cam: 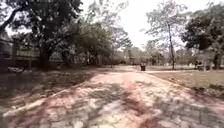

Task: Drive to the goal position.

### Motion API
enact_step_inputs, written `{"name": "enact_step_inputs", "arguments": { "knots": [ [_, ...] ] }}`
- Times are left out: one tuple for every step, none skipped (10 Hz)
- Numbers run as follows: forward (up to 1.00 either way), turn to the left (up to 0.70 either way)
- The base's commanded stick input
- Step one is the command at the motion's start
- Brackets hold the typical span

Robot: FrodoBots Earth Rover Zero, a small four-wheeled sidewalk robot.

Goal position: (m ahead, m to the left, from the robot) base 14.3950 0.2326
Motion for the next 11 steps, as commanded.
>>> {"name": "enact_step_inputs", "arguments": {
  "knots": [
    [0.7,0.0],
    [0.7,0.0],
    [0.7,0.0],
    [0.7,0.0],
    [0.7,0.0],
    [0.7,0.0],
    [0.7,0.0],
    [0.7,0.0],
    [0.7,0.0],
    [0.7,0.0],
    [0.7,0.0]
  ]
}}
